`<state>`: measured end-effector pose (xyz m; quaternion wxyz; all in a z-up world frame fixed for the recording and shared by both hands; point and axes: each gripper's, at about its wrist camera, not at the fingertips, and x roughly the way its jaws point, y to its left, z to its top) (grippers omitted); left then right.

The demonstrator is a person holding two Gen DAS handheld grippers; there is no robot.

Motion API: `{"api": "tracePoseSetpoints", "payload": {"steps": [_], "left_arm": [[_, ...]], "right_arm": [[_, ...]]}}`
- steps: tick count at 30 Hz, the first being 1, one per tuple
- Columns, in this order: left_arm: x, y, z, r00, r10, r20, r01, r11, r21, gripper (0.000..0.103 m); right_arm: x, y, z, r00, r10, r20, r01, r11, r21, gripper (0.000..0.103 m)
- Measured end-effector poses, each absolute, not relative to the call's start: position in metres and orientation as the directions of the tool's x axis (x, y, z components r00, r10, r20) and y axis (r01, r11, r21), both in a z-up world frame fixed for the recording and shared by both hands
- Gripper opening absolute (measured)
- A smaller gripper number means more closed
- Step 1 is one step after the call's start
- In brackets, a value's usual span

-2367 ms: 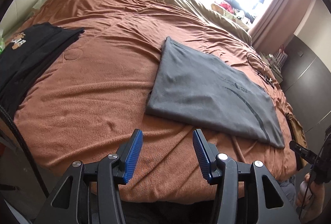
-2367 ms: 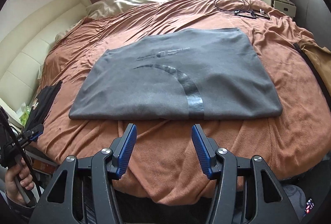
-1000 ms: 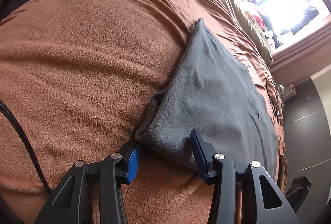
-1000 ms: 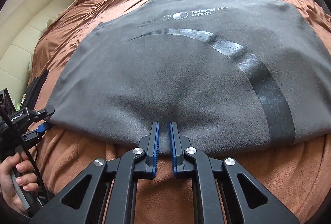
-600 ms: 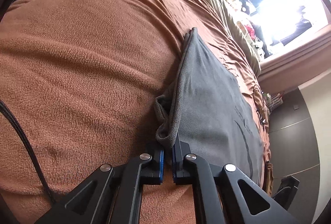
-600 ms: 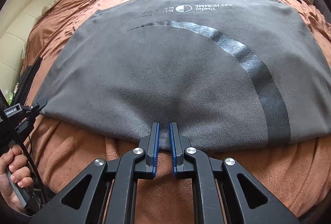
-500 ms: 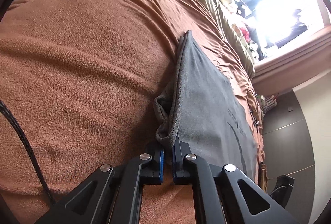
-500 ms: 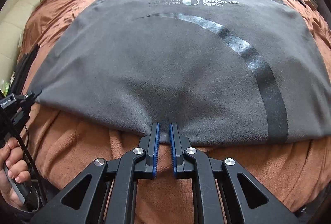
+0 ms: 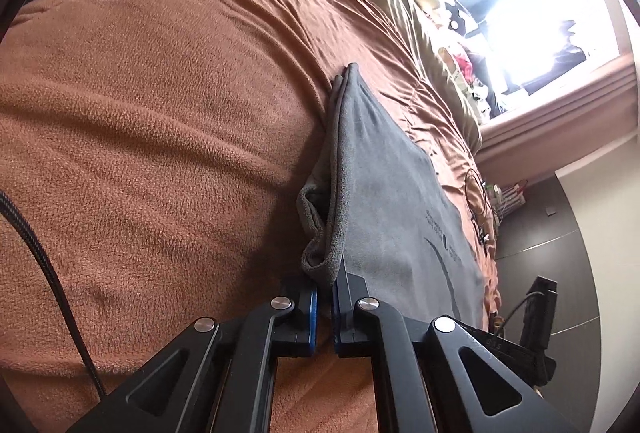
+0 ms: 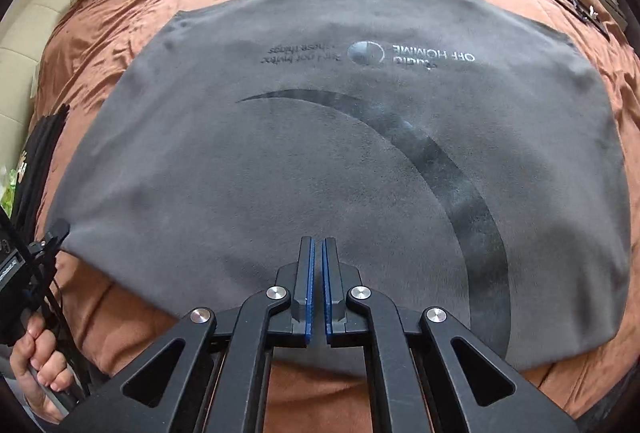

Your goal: Fold small clothes

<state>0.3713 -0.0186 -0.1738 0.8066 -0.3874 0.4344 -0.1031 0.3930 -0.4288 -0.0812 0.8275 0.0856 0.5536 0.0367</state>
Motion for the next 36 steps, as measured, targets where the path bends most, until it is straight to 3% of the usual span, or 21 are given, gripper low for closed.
{"api": "tracePoseSetpoints", "payload": {"steps": [11,16,36], "left_arm": [[0.375,-0.024,-0.185,0.568,-0.479,-0.669,-0.245,0.678,-0.693,0.005],[0.379,-0.024,-0.192,0.553,-0.464,-0.692,-0.284,0.676,-0.68,0.015],[0.383,-0.027,-0.201,0.562,-0.414,-0.716,-0.346,0.669,-0.658,0.01]], "right_arm": [[0.465,-0.459,-0.075,0.451,0.221,-0.865,0.086,0.954,0.288,0.0],[0.498,-0.465,-0.075,0.475,0.201,-0.857,0.095,0.956,0.277,0.0],[0.597,-0.487,-0.099,0.513,0.226,-0.828,0.114,0.938,0.327,0.0]]}}
